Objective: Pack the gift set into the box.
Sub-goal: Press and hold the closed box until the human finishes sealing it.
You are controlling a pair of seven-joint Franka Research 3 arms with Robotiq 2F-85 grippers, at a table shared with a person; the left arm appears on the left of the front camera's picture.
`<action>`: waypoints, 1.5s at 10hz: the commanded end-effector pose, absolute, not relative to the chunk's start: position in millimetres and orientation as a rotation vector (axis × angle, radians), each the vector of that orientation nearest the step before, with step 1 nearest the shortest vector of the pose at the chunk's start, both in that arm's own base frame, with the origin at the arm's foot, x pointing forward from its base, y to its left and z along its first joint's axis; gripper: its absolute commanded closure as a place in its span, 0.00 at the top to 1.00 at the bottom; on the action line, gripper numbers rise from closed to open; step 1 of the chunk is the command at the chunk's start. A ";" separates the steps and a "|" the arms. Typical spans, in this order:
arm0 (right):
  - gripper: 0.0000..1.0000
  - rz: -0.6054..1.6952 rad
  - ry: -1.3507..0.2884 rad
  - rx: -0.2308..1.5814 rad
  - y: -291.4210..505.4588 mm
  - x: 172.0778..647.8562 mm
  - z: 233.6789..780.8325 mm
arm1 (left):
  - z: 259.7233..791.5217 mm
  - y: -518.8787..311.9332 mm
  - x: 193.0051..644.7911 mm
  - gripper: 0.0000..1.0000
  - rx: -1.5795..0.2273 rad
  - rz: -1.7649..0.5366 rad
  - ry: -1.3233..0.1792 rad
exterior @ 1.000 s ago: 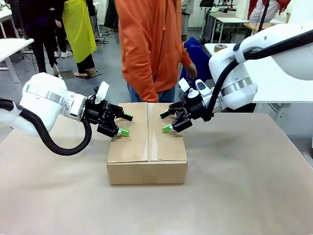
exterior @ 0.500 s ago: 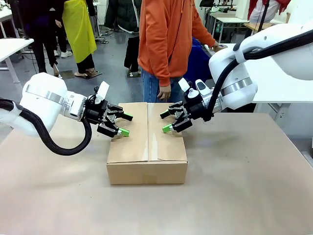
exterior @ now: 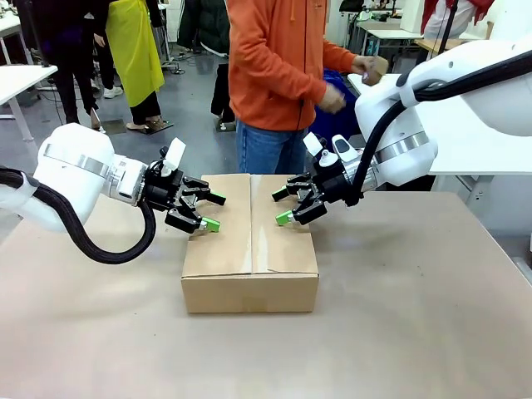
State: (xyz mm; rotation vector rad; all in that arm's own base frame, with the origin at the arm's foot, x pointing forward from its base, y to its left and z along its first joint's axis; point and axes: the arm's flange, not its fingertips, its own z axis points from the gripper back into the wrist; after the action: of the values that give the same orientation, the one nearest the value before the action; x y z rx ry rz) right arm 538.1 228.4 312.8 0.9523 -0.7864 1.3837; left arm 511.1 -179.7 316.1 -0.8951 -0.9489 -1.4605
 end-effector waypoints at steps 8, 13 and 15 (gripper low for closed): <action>1.00 1.379 -0.784 0.948 226.2 535.5 309.3 | 314.2 -179.7 509.7 1.00 -0.889 -1.478 -0.961; 1.00 1.379 -0.784 0.948 226.2 535.5 309.3 | 314.2 -179.7 509.7 1.00 -0.889 -1.478 -0.961; 1.00 1.379 -0.784 0.948 226.2 535.5 309.3 | 314.2 -179.7 509.7 1.00 -0.889 -1.478 -0.961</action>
State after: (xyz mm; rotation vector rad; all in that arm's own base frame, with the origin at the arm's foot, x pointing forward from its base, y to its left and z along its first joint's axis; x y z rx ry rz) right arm 538.1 228.4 312.8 0.9523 -0.7864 1.3837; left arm 511.1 -179.7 316.1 -0.8951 -0.9490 -1.4606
